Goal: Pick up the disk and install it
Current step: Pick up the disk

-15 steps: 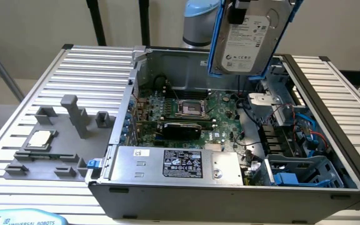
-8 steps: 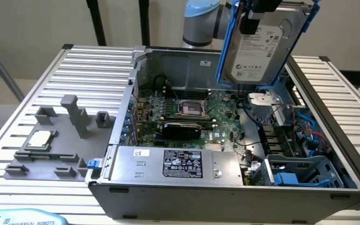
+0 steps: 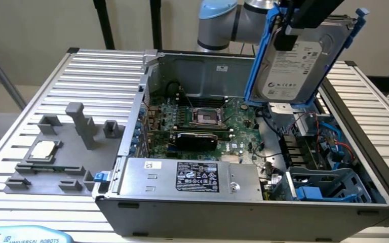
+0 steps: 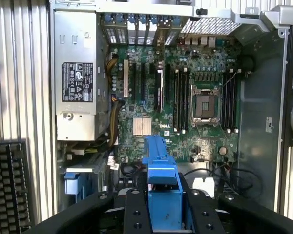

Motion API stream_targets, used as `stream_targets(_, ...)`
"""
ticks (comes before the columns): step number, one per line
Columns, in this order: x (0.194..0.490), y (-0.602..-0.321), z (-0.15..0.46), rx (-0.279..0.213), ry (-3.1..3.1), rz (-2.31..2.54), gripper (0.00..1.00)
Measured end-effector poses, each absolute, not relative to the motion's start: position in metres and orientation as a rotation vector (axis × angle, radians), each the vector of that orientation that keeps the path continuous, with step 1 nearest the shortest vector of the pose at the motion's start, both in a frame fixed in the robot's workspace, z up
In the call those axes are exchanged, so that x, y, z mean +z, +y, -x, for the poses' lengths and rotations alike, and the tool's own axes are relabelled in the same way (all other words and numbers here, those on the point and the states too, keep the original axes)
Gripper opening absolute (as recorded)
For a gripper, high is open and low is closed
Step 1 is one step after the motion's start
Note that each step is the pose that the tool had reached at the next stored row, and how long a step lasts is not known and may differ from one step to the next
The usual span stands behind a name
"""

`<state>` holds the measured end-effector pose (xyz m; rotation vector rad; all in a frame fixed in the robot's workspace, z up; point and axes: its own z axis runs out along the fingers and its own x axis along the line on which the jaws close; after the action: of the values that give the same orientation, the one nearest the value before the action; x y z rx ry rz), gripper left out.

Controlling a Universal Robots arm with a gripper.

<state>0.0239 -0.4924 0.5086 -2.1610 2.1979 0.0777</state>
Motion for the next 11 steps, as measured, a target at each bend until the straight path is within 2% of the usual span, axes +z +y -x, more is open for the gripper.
stream_targets(11,0.501,-0.522,-0.053,0.076,2.197,2.160,0.33)
